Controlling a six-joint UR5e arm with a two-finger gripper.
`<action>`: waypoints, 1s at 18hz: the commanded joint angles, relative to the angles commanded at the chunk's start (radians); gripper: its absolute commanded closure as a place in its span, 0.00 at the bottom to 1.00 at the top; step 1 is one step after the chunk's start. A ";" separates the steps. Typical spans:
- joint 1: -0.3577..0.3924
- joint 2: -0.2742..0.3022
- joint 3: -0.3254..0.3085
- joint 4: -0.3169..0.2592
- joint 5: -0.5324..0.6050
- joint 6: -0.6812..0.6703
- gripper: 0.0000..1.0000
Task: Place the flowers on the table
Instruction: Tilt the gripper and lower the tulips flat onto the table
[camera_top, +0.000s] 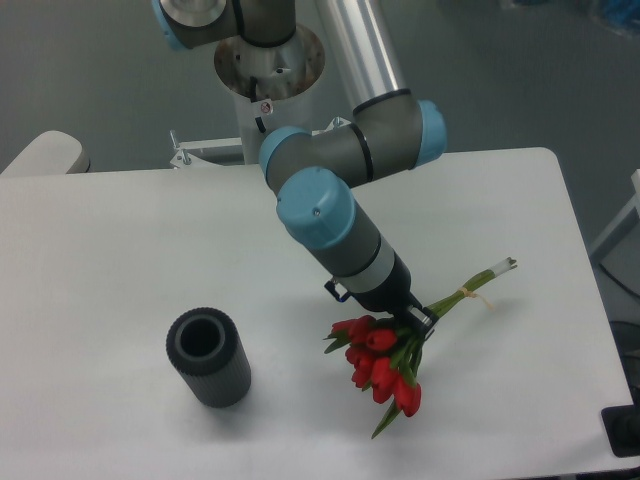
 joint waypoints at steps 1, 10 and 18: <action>0.000 -0.005 -0.002 -0.002 0.000 0.000 0.68; 0.006 -0.066 -0.002 0.003 0.021 0.002 0.68; 0.008 -0.109 -0.005 0.005 0.021 0.002 0.67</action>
